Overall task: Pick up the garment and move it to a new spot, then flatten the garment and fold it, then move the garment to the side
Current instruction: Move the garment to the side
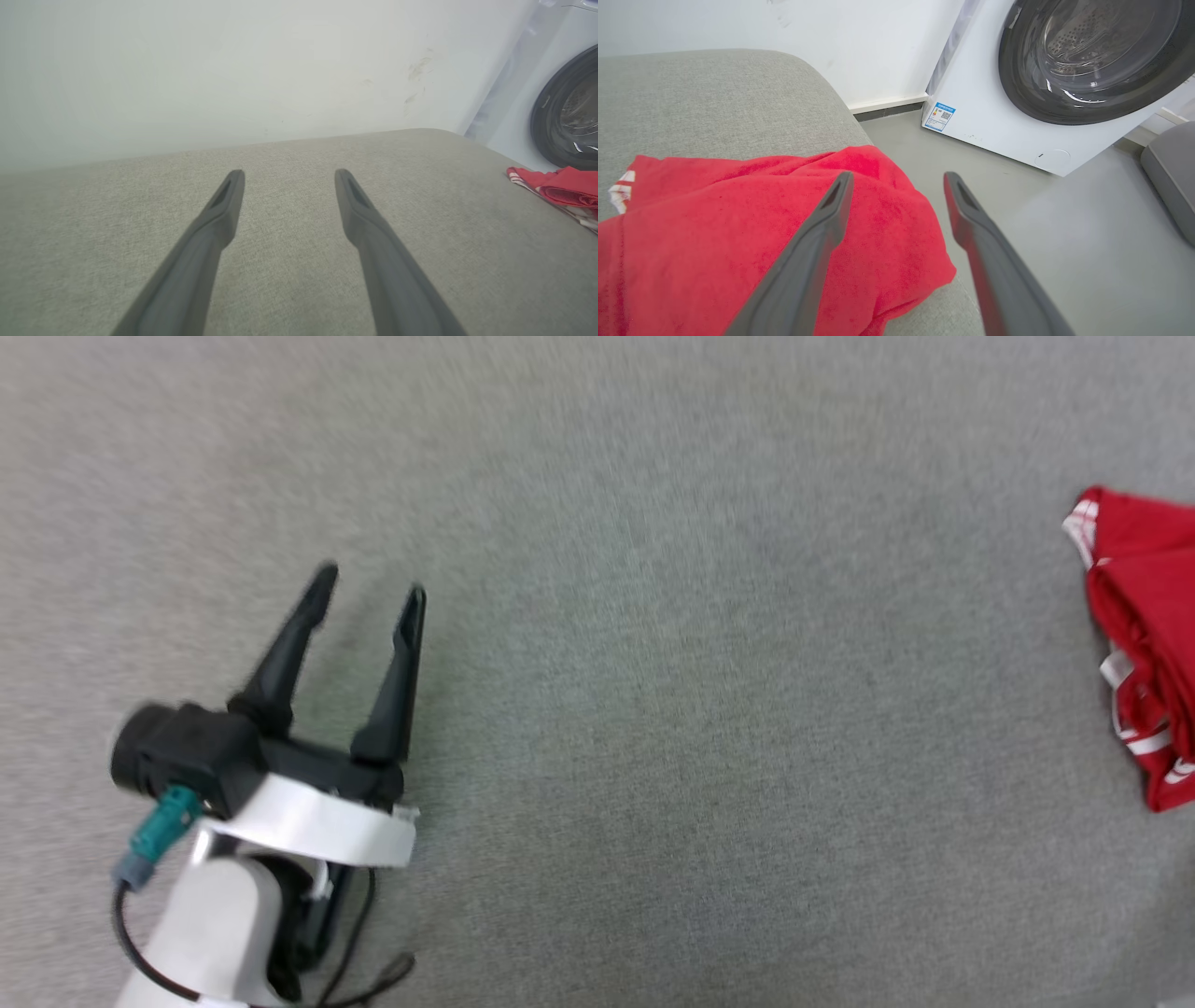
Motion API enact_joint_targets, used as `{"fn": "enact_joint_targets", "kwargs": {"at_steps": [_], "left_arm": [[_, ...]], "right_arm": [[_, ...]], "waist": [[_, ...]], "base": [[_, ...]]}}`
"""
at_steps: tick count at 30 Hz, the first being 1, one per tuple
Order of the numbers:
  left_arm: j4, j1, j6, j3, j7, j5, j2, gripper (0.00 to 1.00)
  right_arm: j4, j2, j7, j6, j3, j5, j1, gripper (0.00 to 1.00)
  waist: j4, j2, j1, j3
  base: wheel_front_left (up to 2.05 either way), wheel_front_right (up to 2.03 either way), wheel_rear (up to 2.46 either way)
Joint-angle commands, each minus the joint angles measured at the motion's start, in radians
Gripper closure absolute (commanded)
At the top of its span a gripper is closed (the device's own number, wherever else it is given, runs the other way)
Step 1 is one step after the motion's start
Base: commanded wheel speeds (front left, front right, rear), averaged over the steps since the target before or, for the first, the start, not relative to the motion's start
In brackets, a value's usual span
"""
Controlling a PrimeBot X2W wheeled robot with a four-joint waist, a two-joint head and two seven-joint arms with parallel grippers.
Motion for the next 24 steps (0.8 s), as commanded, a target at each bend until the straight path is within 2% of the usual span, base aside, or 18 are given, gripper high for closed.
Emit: {"fn": "enact_joint_targets", "kwargs": {"at_steps": [1,7,13,19,24], "left_arm": [[0.011,0.021,0.007,-0.001,-0.006,-0.006,-0.010,0.00],[0.073,0.094,0.024,-0.009,-0.021,-0.025,-0.043,0.00],[0.121,0.149,0.036,-0.017,-0.027,-0.022,-0.045,0.00],[0.161,0.199,0.057,-0.009,-0.034,-0.025,-0.056,0.00],[0.188,0.249,0.073,0.008,-0.041,-0.034,-0.078,0.00]], "right_arm": [[0.006,0.006,-0.014,-0.001,0.010,0.013,0.025,0.00],[0.008,0.036,-0.072,-0.001,0.082,0.063,0.126,0.00],[-0.039,0.082,-0.111,-0.001,0.161,0.101,0.223,0.00],[-0.124,0.151,-0.136,-0.001,0.267,0.127,0.317,0.00],[-0.244,0.210,-0.135,-0.001,0.356,0.150,0.422,0.00]], "waist": [[0.027,0.0000,0.0001,-0.072],[0.063,0.0000,0.0001,-0.180],[0.098,0.0000,0.0001,-0.259],[0.123,0.0000,0.0001,-0.339],[0.153,0.0000,0.0001,-0.410]], "base": [[0.00,0.00,0.00],[0.00,0.00,0.00],[0.00,0.00,0.00],[0.00,0.00,0.00],[0.00,0.00,0.00]]}}
